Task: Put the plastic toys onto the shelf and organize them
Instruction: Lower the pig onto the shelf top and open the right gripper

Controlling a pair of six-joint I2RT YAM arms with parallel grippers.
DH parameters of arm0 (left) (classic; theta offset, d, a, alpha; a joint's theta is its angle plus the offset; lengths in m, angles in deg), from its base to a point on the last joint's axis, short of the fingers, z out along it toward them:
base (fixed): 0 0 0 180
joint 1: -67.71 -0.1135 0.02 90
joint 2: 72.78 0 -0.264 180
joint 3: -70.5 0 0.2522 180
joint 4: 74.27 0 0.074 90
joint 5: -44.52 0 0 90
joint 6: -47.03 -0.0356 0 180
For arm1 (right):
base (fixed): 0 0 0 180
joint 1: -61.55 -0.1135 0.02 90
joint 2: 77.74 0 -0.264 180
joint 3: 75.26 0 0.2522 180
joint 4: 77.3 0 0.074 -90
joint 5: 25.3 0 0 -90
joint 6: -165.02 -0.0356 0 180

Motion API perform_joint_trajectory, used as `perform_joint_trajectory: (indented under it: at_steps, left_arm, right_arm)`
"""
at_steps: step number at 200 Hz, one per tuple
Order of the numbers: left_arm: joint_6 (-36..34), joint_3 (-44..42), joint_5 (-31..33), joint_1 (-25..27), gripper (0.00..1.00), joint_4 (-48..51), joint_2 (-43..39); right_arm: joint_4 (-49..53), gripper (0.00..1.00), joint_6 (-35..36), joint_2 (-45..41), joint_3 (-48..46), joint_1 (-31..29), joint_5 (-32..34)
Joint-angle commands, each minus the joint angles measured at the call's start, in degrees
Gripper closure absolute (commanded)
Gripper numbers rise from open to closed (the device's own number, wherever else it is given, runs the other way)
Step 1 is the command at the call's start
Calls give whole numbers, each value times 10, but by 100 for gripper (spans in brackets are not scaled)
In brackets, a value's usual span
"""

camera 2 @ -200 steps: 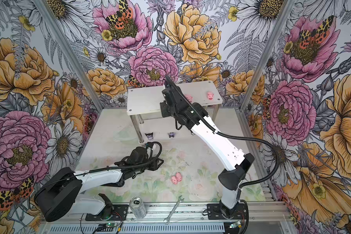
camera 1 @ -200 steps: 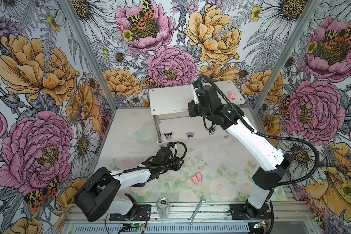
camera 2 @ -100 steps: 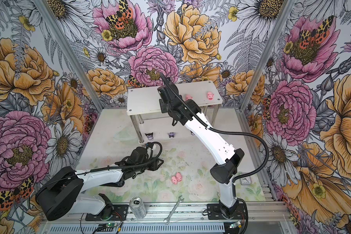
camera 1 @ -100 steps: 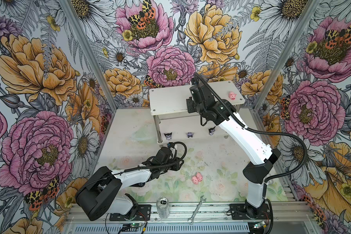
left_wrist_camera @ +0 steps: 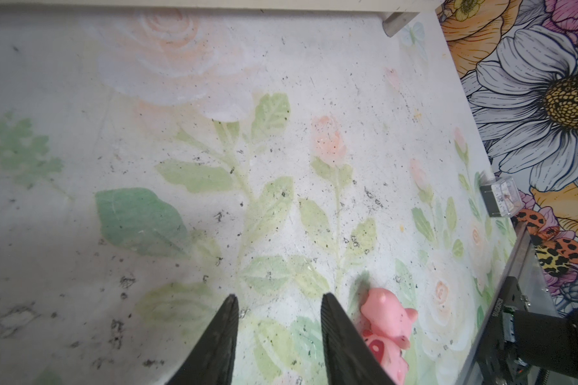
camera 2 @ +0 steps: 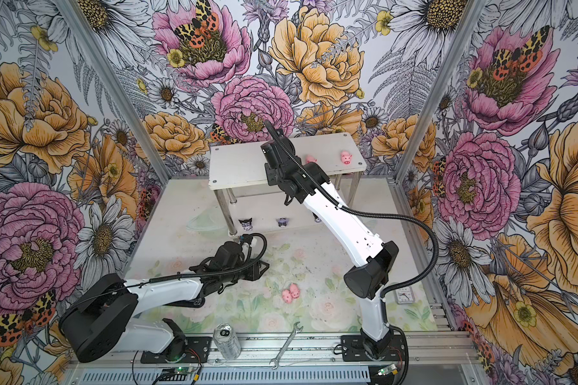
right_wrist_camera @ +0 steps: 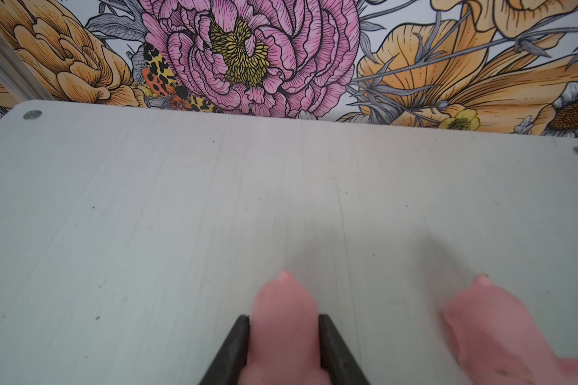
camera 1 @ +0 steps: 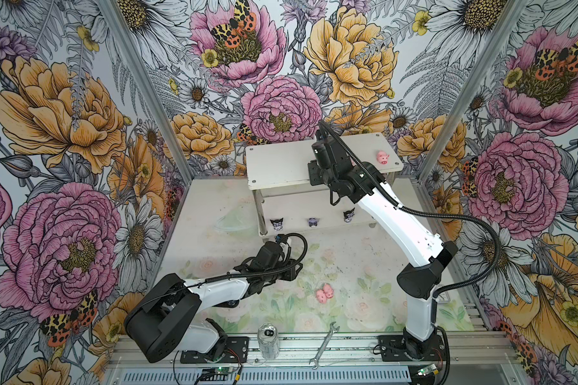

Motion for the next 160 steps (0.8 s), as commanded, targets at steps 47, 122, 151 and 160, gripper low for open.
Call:
perform_joint_trajectory:
  at_steps: [47,122,151,160]
  left_arm:
    - [-2,0,-11,-6,57,-14,-1]
    - [-13,1,9,-11,57,23,-37]
    - [-20,6,15,-20,57,46,-57]
    - [-20,4,15,-22,57,50,-63]
  right_arm:
    - [9,50,-12,-4,7,6,-26]
    - [9,49,-17,-116,-23,2,-111]
    - [8,48,-14,-189,-91,-12,-119]
    - [3,49,-12,-221,-133,-22,-115]
